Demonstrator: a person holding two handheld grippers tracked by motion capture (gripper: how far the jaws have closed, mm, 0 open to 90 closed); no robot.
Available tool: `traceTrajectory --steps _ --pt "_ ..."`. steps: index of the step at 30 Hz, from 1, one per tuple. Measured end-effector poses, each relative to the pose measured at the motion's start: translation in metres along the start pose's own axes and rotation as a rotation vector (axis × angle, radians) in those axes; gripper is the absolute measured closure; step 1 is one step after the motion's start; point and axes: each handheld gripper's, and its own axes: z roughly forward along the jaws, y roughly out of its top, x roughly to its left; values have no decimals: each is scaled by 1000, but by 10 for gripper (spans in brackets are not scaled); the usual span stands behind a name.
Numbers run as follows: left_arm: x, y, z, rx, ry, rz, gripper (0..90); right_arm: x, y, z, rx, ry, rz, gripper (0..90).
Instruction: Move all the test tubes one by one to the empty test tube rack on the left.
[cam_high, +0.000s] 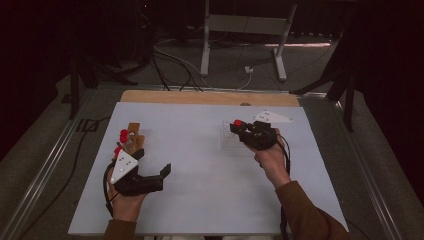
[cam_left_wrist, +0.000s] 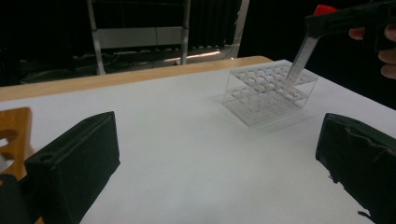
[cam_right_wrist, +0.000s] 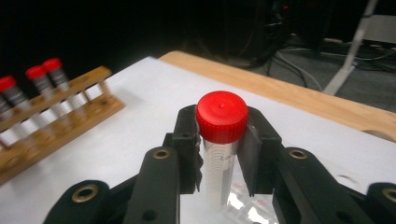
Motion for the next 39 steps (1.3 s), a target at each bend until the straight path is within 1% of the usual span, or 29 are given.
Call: traceTrajectory --steps 4,7,11,13,15,19,21,23,24,27,28,29,31,33,35,36,39 --pt "-8 3 3 -22 -5 21 7 13 -1 3 16 37 -16 701" --pt "-16 6 6 -26 -14 38 7 22 -2 3 20 69 -20 700" --pt "-28 9 11 -13 -27 64 7 33 -4 3 32 106 -23 700" --pt "-34 11 15 3 -32 89 7 36 -4 3 36 120 -19 700" --pt "-39 12 20 15 -42 105 7 40 -4 3 39 135 -22 700" --pt "-48 17 31 31 -54 120 15 50 -4 2 50 163 -37 700" --pt "-53 19 38 37 -55 132 29 54 -4 2 52 174 -48 700" --pt "-59 20 43 37 -44 153 52 57 -4 2 53 189 -47 699" --pt "-62 21 46 37 -50 150 59 58 -5 3 53 197 -50 699" --pt "-69 22 55 50 -45 152 84 62 -6 3 57 211 -57 699" --pt "-72 22 58 51 -42 155 107 63 -6 3 58 216 -59 699" --pt "-74 22 60 53 -44 156 153 65 -6 3 59 221 -63 699" --pt "-79 22 65 65 -44 169 195 68 -6 2 58 234 -60 699" --pt "-81 21 69 62 -66 172 314 70 -6 2 58 242 -62 699" --pt "-82 20 71 70 -72 171 416 71 -6 1 58 248 -64 699" --pt "-82 20 72 71 -87 173 463 72 -6 1 57 252 -64 699" --pt "-84 20 74 65 -104 176 566 73 -5 0 58 260 -67 699"
